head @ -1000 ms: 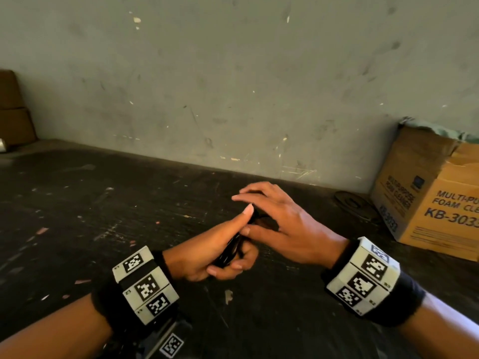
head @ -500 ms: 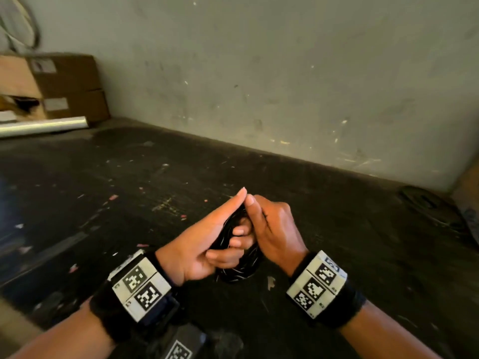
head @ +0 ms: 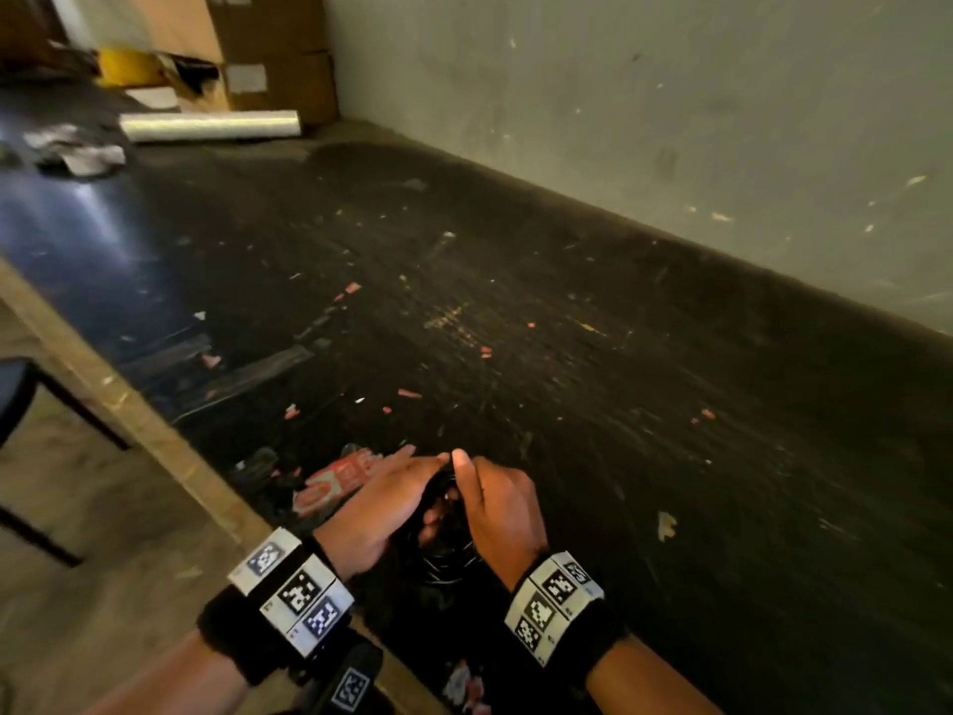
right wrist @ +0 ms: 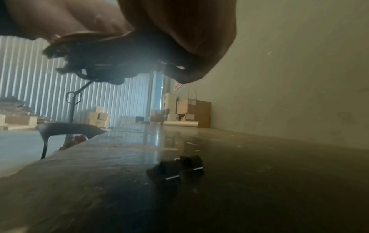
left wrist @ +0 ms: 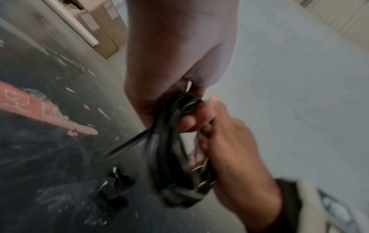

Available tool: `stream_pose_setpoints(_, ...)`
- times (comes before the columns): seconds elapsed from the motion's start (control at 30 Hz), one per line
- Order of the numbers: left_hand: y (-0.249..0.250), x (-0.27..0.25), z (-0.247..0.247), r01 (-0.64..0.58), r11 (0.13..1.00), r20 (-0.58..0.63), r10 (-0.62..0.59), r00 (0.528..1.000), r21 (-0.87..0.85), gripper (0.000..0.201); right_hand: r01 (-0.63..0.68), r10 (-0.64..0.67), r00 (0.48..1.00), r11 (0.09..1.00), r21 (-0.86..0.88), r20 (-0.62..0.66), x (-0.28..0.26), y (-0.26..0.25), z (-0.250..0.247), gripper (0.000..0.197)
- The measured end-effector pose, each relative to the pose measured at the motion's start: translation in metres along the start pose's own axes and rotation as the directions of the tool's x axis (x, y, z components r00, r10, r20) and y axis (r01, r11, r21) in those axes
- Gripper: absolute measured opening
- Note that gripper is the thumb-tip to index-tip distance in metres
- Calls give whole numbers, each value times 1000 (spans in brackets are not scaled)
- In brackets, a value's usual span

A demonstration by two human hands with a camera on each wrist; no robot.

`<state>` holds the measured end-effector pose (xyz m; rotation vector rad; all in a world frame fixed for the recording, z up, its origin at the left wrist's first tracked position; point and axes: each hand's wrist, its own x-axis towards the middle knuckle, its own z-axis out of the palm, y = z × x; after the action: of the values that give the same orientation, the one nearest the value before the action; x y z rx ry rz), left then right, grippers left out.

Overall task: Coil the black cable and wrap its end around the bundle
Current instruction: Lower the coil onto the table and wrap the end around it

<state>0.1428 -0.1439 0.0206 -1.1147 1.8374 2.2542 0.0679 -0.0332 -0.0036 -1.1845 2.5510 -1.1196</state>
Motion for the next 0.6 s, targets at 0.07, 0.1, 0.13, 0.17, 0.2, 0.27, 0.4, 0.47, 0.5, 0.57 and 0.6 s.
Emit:
stream_pose_setpoints(0.07,2,7,-12,0,1000,-49,-1,999,-21,33,5,-5,1000,1000,-23,13,9,-10,16,54)
stream_pose_setpoints(0.1,4,8,-15,-18,1000,-61,17,998,-16,25,12,-12,1000,1000,4,11,12,-14,21,53)
stream_pose_setpoints(0.13,4,9,-20,-34,999,-90,33,995,-8,23,12,-13,1000,999,48,21,16,-18,25,49)
stream_pose_setpoints(0.17,5,15,-27,-56,998,-125,56,991,-2,23,1,-5,999,995,105,45,22,-24,29,43)
stream_pose_setpoints(0.2,4,19,-33,-82,997,-148,81,986,-2,24,-32,18,996,984,173,84,26,-28,30,38)
stream_pose_setpoints(0.27,7,28,-48,-108,994,-144,104,984,-20,31,-180,137,979,926,331,149,35,-28,26,38)
stream_pose_setpoints(0.4,17,47,-79,-83,992,-82,75,994,-91,40,-348,342,937,914,207,64,52,20,17,30)
stream_pose_setpoints(0.47,19,55,-86,-70,990,-31,66,997,-123,22,-317,318,940,948,-31,120,52,45,11,14)
stream_pose_setpoints(0.5,21,60,-88,-64,991,-7,64,998,-116,22,-305,323,928,945,-118,186,52,53,9,12)
stream_pose_setpoints(0.57,19,68,-89,-70,997,1,70,998,-34,25,-303,362,872,928,-219,330,48,61,12,24)
stream_pose_setpoints(0.6,19,70,-88,-81,997,-2,81,997,-3,26,-303,381,841,920,-249,384,47,61,15,29)
